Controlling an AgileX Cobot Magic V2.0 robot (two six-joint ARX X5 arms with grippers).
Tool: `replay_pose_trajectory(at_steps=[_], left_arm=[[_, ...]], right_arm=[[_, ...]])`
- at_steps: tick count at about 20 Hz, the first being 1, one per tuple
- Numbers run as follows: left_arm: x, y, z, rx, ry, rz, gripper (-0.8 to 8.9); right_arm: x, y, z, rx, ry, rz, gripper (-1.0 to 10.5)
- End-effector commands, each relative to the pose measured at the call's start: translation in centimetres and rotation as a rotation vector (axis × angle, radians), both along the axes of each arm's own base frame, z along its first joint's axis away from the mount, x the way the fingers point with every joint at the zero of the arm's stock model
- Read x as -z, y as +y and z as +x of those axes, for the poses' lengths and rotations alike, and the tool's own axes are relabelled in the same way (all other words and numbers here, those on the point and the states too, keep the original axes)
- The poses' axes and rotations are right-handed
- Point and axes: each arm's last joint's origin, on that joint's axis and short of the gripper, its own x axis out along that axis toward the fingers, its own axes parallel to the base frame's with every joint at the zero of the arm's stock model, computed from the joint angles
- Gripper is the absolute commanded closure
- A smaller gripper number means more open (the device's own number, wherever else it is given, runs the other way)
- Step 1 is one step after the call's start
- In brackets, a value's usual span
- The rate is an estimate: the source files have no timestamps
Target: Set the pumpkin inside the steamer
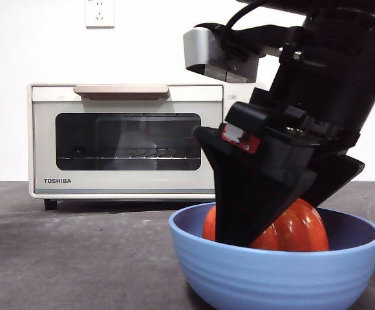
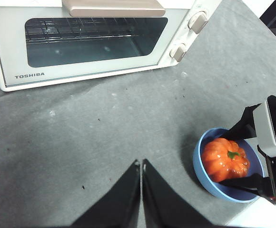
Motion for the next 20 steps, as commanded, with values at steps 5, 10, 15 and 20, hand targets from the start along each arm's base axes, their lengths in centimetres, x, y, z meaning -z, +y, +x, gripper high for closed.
replay_pose_trajectory(at_steps=[5,10,15,20], left_arm=[[-0.7,0.0,-0.1,0.01,-0.037,0.002,7.98],[-0.7,0.0,-0.1,0.009,-0.036,0.001,7.98],[-0.7,0.0,-0.1,0.009,-0.036,0.001,7.98],[-0.7,0.0,-0.1,0.009,-0.036,0.001,7.98]], right_arm=[[0.0,0.6,-0.3,-0.017,0.002,0.008,4.3],[-0.8,0.7,-0.3,-0.016,-0.017,0.034,4.3],[-5.0,0.2,-0.4,-0.005,-0.099,0.143,4.3],[-9.6,-2.7,0.2,0.112,-0.187,0.31,4.3]])
